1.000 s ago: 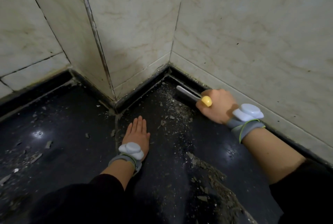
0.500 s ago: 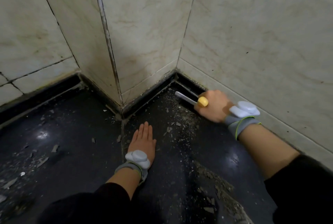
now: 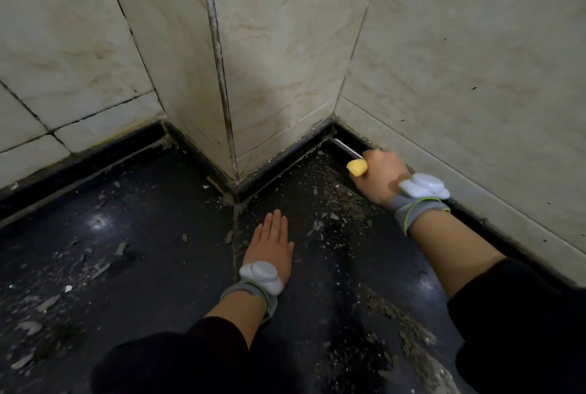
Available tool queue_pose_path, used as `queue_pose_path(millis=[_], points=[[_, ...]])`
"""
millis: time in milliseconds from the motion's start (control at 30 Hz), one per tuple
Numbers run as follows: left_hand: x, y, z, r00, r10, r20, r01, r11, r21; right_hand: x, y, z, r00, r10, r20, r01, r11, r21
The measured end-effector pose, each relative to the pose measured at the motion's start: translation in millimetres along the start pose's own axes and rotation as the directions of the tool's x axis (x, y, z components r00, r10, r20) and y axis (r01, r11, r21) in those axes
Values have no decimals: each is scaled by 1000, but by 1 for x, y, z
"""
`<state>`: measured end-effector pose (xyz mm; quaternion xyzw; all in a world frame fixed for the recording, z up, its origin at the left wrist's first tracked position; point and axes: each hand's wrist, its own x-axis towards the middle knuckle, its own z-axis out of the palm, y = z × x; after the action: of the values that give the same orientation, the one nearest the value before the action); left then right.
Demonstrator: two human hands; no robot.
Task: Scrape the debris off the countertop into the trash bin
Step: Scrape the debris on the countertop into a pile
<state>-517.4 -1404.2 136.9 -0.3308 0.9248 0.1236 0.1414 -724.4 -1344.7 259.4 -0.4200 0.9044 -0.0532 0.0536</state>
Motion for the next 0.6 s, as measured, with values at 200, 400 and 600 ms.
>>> queue_pose_path(millis=[200, 400, 600], points=[[-1, 1, -1, 1000, 2, 14, -2, 1000, 5, -20, 15, -26, 990, -107, 88, 103, 994, 44], [0, 2, -3, 1000, 3, 7, -3, 1000, 10, -9, 9, -22, 1000, 2, -27, -2, 1000, 5], [1, 0, 0, 1000, -2, 12, 2, 1000, 20, 10, -16, -3, 998, 37, -50, -38, 999, -19]])
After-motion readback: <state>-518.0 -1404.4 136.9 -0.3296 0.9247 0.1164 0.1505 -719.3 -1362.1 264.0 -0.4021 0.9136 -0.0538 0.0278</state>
